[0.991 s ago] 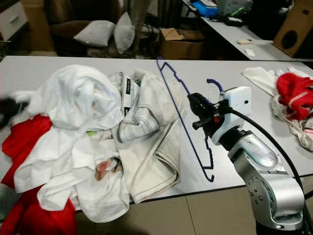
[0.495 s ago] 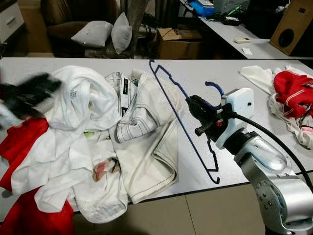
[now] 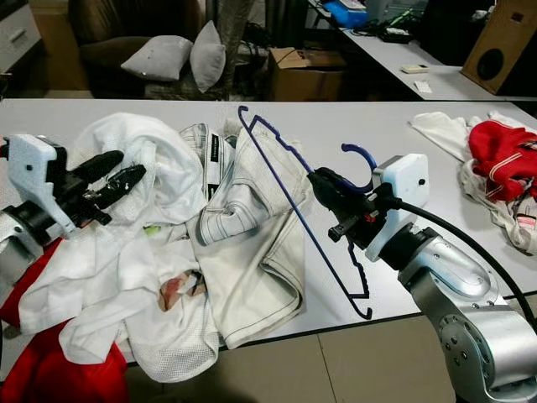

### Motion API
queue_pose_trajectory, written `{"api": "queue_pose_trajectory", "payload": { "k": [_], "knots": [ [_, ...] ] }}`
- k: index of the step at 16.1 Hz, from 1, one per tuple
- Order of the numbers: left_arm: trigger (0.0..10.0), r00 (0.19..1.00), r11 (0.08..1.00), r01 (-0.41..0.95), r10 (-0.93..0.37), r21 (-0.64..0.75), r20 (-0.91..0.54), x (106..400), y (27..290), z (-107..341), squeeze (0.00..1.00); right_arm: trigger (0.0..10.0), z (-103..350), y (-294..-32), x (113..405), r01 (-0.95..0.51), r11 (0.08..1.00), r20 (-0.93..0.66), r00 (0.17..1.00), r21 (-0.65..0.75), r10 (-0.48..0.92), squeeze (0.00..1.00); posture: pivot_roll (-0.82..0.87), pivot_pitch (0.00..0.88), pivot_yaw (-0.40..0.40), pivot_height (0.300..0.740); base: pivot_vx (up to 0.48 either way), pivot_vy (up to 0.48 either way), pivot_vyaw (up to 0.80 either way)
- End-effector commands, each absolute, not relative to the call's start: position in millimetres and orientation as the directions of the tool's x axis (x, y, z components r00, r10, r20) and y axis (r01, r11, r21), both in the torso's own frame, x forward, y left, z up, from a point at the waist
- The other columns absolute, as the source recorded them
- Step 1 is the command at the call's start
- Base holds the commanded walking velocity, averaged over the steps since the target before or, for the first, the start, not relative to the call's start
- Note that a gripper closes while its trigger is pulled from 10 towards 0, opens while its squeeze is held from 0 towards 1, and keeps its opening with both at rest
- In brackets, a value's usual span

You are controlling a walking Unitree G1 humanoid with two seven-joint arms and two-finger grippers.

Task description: Hang hanger

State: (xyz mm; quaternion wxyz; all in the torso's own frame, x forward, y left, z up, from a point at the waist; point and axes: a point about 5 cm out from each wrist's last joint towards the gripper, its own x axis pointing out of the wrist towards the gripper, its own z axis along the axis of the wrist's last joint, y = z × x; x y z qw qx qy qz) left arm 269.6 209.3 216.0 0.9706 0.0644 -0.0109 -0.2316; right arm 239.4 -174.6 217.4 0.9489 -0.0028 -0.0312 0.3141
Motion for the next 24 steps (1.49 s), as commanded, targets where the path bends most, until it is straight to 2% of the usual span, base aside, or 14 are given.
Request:
{"api": "queue_pose_trajectory", "payload": {
  "k": [1,2,3,6,12,16,19,21,24],
  "knots": [
    [8.0,0.903,0.892,0.425,-0.430,0.154,-0.004,272,210,217,0.00,10.0,220,-175,237,-0.603,0.797,0.056,0.795,-0.039,0.604,0.00,0.08,0.000,-0.040,0.740,0.000,0.000,0.00],
    [3.4,0.912,0.895,0.406,-0.411,0.185,-0.012,273,212,216,0.00,10.0,220,-175,236,-0.607,0.794,0.056,0.792,-0.039,0.608,0.00,0.08,0.000,-0.040,0.740,0.000,0.000,0.00],
    [0.0,0.925,0.901,0.374,-0.379,0.217,-0.022,276,215,215,0.00,10.0,220,-175,236,-0.611,0.791,0.056,0.789,-0.039,0.612,0.00,0.08,0.000,-0.040,0.740,0.000,0.000,0.00],
    [0.0,0.943,0.907,0.325,-0.332,0.268,-0.022,279,220,215,0.00,10.0,221,-174,235,-0.618,0.785,0.058,0.783,-0.040,0.620,0.00,0.07,0.000,-0.040,0.740,0.000,0.000,0.00],
    [0.0,0.938,0.904,0.336,-0.347,0.264,-0.004,284,218,215,0.00,10.0,222,-172,233,-0.641,0.766,0.057,0.764,-0.040,0.642,0.00,0.07,0.000,-0.042,0.740,0.000,0.000,0.00],
    [0.0,0.937,0.913,0.325,-0.346,0.248,0.048,293,219,222,0.00,10.0,230,-175,228,-0.680,0.733,0.115,0.728,-0.005,0.676,0.00,0.07,0.000,-0.040,0.740,0.000,0.000,0.00],
    [0.0,0.926,0.902,0.340,-0.371,0.266,0.074,297,218,229,0.00,10.0,238,-178,221,-0.756,0.655,0.136,0.651,0.024,0.747,0.00,0.07,0.000,-0.043,0.740,0.000,0.000,0.00],
    [0.0,0.880,0.849,0.415,-0.466,0.326,0.093,297,212,250,0.00,10.0,242,-179,217,-0.824,0.564,0.110,0.565,0.049,0.817,0.00,0.07,0.000,-0.052,0.740,0.000,0.000,0.00],
    [0.0,0.852,0.801,0.455,-0.519,0.389,0.072,301,204,267,0.00,10.0,247,-176,219,-0.876,0.476,0.096,0.482,0.077,0.871,0.00,0.07,0.000,-0.065,0.740,0.000,0.000,0.00]
  ]
}}
